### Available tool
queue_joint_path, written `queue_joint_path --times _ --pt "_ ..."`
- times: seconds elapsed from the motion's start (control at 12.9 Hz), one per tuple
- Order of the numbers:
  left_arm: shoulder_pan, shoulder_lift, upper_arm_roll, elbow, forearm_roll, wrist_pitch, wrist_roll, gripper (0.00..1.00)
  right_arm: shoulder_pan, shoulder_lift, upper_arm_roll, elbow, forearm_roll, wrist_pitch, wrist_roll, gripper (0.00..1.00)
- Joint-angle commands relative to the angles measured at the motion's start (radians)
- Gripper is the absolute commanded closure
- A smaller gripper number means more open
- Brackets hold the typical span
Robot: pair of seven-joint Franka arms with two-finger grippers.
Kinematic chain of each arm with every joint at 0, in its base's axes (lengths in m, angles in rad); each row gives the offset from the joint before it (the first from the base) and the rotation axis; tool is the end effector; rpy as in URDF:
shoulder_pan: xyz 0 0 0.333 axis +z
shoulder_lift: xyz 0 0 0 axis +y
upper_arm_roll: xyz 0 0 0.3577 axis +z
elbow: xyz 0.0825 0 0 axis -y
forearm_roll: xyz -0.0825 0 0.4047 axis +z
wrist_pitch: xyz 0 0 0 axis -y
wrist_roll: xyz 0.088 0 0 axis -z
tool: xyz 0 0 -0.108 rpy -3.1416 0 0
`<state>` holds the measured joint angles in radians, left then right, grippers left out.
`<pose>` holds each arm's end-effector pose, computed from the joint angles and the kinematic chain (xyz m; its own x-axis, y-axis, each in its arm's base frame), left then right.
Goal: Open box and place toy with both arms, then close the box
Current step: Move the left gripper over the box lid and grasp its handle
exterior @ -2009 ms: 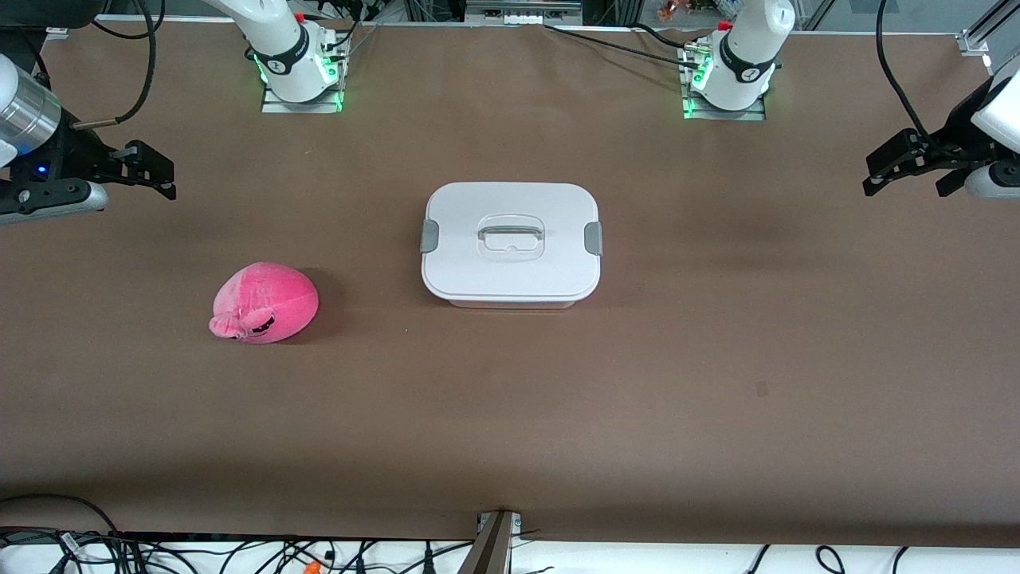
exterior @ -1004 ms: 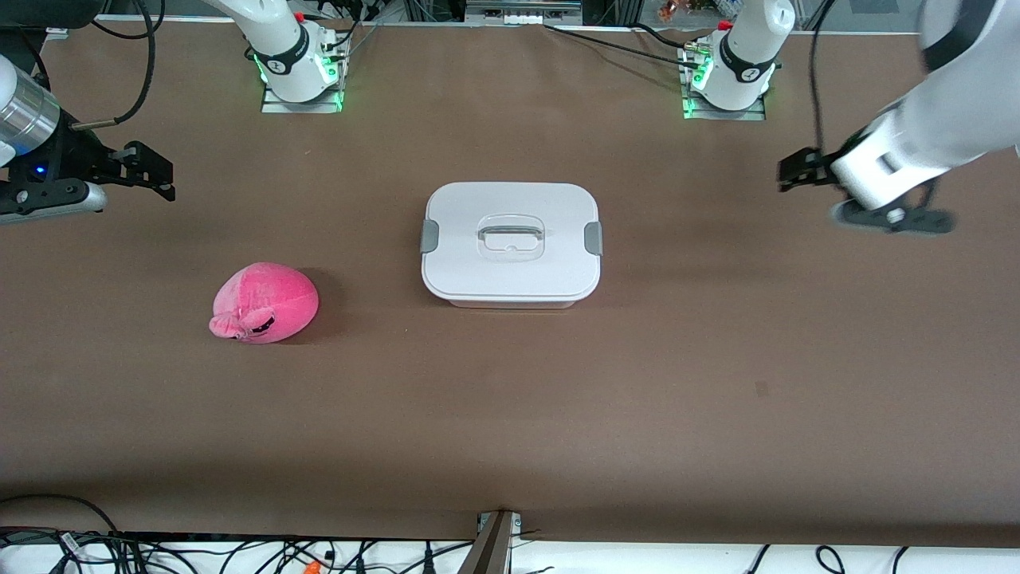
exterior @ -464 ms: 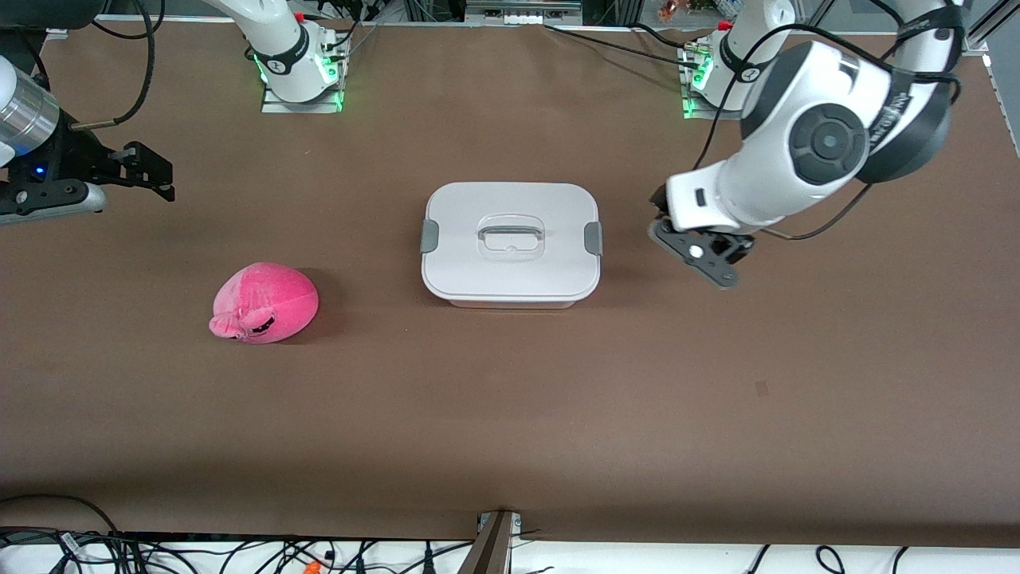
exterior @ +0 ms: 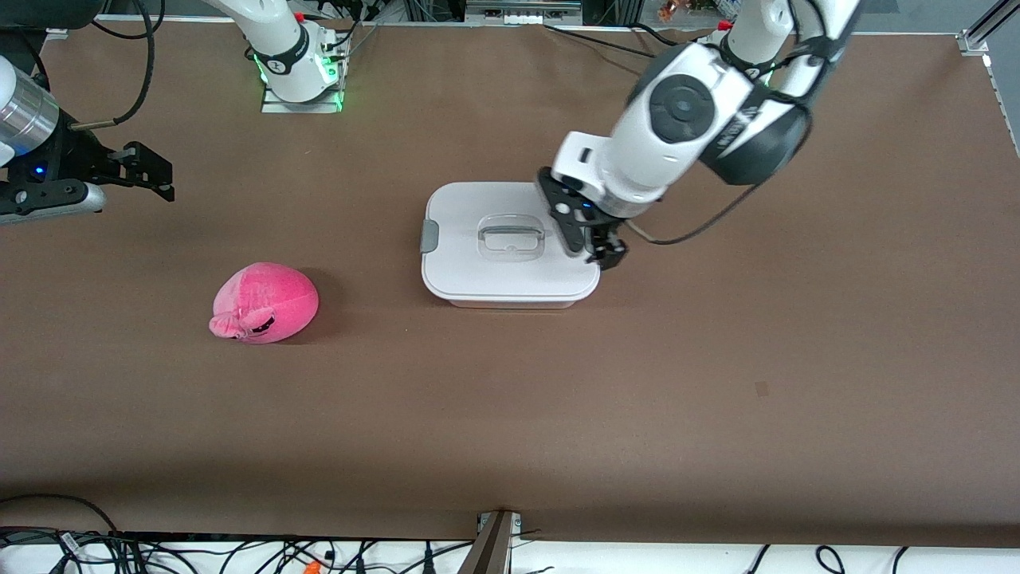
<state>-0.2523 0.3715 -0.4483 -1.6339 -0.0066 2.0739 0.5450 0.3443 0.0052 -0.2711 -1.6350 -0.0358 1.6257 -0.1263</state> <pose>0.5594 -0.4208 0.4613 0.3571 -0.9184 0.1705 -0.9338 -0.3468 0.0876 0.5789 0.0392 0.6354 0.9796 0.2000 -0.0189 0.2006 -0.9791 0.0350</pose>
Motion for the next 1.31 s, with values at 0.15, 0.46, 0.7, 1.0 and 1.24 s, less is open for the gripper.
queue_joint_path --times 0.15,0.46,0.7,1.0,1.24 --pt "-0.09 0.038 0.008 -0.127 0.108 0.253 0.019 0.0 -0.002 0.006 0.001 0.02 -0.007 -0.004 -0.001 0.0" --pt "-0.1 0.069 0.005 -0.126 0.128 0.288 0.007 0.43 -0.002 0.007 0.0 0.02 -0.007 -0.003 -0.001 0.0" --pt "-0.131 0.079 0.005 -0.127 0.128 0.285 -0.008 0.61 -0.002 0.009 0.0 0.02 -0.007 -0.003 -0.001 0.0" --pt "-0.128 0.086 0.006 -0.126 0.128 0.282 -0.01 0.99 -0.002 0.012 0.0 0.02 -0.007 -0.001 -0.001 0.0" --pt "-0.119 0.075 0.003 -0.121 0.129 0.27 0.006 1.0 -0.004 0.012 0.0 0.02 -0.007 -0.006 -0.001 0.0"
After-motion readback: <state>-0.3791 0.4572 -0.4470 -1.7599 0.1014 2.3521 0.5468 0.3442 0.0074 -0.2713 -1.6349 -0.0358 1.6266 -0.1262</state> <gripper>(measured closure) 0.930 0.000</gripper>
